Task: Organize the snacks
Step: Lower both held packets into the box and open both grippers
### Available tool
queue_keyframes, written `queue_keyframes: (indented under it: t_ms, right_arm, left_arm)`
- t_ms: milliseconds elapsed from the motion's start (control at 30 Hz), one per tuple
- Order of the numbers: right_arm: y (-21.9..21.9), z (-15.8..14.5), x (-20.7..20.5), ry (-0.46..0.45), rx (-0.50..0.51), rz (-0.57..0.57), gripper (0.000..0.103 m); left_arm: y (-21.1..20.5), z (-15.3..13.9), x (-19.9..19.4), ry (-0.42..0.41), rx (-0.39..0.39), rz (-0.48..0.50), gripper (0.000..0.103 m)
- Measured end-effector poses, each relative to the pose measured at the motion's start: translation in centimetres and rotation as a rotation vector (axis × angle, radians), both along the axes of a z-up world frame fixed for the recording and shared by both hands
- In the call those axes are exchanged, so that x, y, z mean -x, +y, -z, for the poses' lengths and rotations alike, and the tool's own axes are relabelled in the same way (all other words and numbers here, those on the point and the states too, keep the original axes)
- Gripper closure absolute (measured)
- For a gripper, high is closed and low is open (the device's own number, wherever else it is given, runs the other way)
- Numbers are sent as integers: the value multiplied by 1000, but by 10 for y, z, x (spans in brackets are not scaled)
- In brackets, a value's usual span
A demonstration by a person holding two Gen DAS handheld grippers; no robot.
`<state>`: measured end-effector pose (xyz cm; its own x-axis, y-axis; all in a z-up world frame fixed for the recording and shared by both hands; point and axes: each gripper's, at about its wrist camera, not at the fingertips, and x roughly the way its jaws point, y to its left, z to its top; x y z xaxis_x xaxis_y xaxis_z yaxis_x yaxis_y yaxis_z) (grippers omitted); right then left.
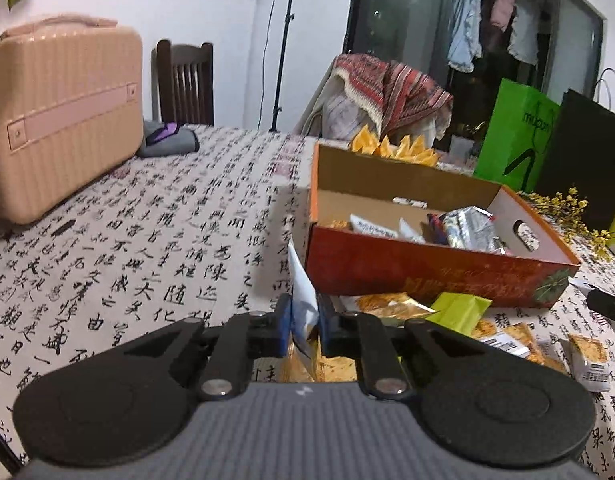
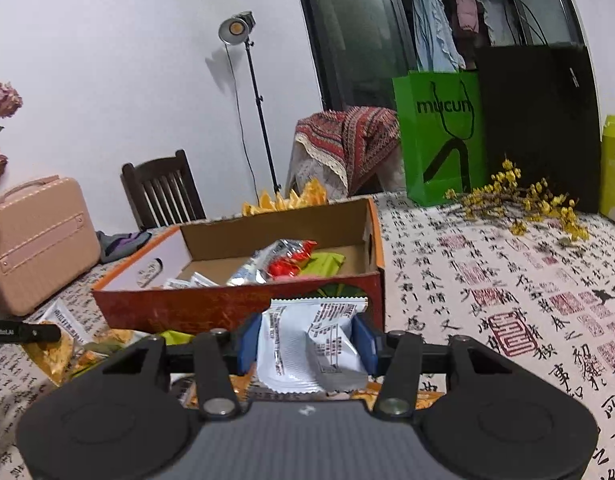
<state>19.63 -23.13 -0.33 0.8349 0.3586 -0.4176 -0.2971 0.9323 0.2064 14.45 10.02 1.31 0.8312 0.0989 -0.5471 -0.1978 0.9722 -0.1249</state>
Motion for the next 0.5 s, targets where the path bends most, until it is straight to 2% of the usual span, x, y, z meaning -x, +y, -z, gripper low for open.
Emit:
queue_keyframes:
  t_ms: [300, 500]
  right_arm:
    - [8, -18, 7, -48, -10, -23, 54]
    - [14, -32, -10, -68, -15, -16, 54]
  left_arm:
    - [-2, -22, 10, -83, 9, 36, 89]
    - [-15, -45, -7, -141, 18, 77, 89]
